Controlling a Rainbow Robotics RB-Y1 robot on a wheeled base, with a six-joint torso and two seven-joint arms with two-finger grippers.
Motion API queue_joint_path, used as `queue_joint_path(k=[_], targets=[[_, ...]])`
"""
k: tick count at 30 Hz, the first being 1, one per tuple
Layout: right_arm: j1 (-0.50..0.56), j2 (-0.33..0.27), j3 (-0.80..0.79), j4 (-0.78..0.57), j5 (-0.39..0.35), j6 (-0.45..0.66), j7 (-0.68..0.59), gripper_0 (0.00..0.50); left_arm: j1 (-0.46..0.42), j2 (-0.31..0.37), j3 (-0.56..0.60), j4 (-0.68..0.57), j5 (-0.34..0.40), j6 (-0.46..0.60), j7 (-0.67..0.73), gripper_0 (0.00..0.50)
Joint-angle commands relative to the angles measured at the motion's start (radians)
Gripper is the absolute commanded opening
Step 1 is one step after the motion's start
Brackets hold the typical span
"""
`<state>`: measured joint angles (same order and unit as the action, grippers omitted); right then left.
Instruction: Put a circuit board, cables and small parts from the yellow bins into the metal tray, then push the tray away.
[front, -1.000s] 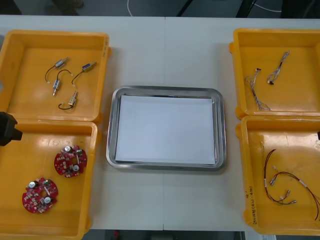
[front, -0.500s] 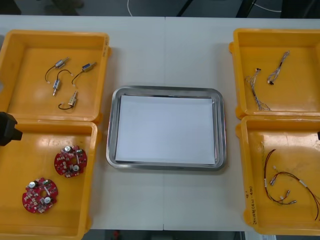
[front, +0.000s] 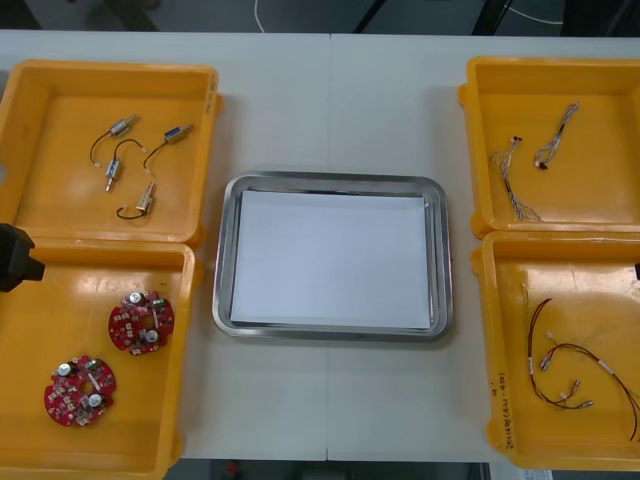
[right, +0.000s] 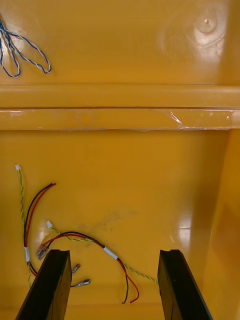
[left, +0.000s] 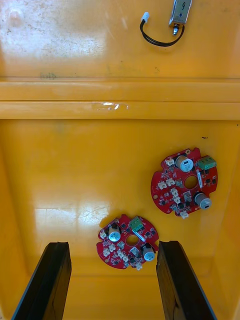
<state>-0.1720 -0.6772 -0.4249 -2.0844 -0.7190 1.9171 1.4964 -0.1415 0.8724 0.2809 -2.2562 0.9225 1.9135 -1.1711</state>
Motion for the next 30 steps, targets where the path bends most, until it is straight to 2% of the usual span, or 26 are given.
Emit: queue_joint_path(k=[1, 30], targets=[[0.014, 0.01, -0.035, -0.008, -0.008, 0.003, -0.019, 0.5, 0.011, 0.042, 0.027, -0.026, 0.007, 0.006, -0.067, 0.5], [0.014, 0.01, -0.035, -0.008, -0.008, 0.003, -0.019, 0.5, 0.011, 0.042, 0.027, -0.026, 0.007, 0.006, -0.067, 0.5]])
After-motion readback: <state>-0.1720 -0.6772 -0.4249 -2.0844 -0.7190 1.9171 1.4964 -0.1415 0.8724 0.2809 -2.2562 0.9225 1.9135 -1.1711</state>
